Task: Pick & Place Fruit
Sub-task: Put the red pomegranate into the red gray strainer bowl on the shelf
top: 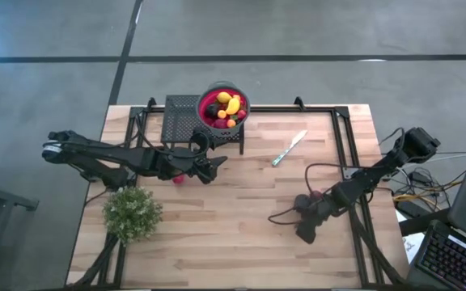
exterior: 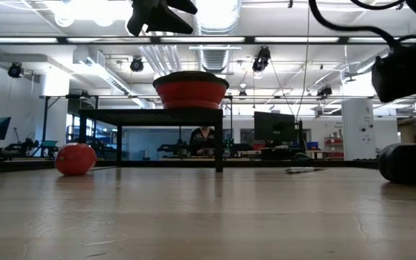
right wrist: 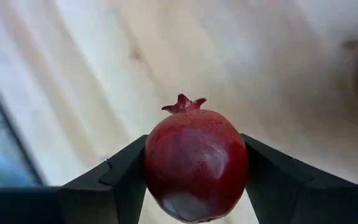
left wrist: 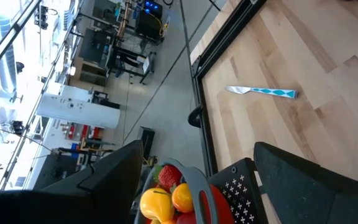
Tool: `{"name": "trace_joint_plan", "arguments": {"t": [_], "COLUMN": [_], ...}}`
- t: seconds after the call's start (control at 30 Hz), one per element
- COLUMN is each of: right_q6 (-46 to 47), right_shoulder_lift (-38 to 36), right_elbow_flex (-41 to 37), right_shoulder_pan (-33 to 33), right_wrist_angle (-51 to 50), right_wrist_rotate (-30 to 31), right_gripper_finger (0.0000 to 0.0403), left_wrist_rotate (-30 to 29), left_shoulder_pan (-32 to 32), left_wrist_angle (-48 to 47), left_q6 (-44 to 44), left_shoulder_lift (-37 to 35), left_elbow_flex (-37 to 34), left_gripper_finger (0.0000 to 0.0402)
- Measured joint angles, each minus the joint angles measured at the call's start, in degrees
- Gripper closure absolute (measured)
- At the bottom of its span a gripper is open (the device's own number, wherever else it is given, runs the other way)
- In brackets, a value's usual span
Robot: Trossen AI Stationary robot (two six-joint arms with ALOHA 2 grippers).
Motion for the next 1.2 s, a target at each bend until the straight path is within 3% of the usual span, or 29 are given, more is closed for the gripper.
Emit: {"name": "trace_joint_plan", "arguments": {"t": [0.5,1.2], "right_q6": [-10.66,-30.13], "right_shoulder_lift": [-0.11,-0.17], "right_elbow_flex": [0.02,0.02], "right_shoulder_pan": [-4.96,-24.62], "right_wrist_angle": [24.67,46.12], "right_wrist_rotate": [-1.99,-4.79], "right_gripper_finger": [0.0186,0.0188], "left_wrist_rotate": [0.00,0.05], "left_shoulder_pan": [0.02,0.09], "left_wrist_angle": [0.09,0.24], "left_q6": [0.33,1.02], "left_shoulder_lift": [0.00,0.00], "left_elbow_flex": [0.01,0.02], "left_gripper_finger": [0.0090,0.0090]}}
